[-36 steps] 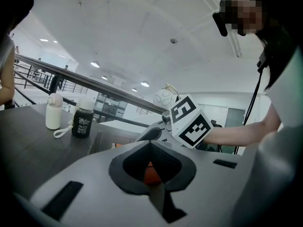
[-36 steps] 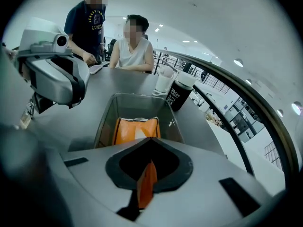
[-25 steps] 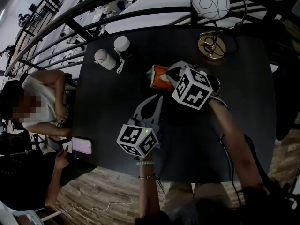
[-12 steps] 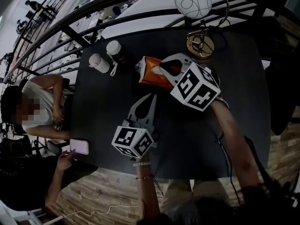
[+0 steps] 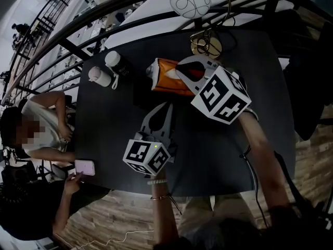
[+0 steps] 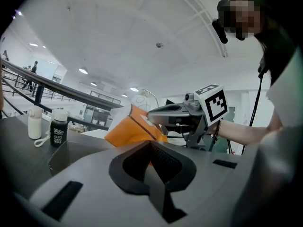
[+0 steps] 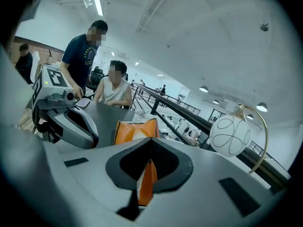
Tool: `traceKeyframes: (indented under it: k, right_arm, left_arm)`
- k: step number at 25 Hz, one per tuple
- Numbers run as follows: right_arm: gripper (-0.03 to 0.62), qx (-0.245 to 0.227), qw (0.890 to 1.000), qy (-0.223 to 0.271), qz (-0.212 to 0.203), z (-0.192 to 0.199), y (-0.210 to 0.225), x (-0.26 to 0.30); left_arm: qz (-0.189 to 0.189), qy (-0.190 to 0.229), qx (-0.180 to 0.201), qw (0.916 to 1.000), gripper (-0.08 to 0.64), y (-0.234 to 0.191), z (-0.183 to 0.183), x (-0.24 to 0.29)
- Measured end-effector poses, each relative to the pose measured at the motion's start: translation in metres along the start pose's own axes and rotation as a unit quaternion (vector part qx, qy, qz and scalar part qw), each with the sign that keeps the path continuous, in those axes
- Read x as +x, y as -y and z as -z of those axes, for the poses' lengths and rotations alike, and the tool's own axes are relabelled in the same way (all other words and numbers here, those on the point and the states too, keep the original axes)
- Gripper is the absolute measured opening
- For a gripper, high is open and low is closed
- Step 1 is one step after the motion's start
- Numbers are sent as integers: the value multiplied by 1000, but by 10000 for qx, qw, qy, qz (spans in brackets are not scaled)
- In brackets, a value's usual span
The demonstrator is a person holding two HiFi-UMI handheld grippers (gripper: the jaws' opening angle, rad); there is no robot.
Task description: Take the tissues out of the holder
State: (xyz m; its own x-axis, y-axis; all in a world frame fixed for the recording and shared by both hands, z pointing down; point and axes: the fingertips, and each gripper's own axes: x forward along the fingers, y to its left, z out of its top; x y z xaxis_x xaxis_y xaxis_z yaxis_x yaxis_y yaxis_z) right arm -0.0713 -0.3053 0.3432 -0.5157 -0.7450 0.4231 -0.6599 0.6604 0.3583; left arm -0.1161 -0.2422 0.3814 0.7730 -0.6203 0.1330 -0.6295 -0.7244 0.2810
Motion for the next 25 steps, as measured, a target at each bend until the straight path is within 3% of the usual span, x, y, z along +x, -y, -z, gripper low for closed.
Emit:
traceKeyframes:
  k: [12, 25]
  right_arm:
    - [15, 201, 9988, -252, 358, 50, 26, -48]
    - [15, 532, 9934, -958, 327, 136, 26, -66]
  left_arm:
    - [499, -163, 29, 9986, 8, 45, 16, 38]
    - [947, -609, -118, 9936, 8, 79, 58, 75]
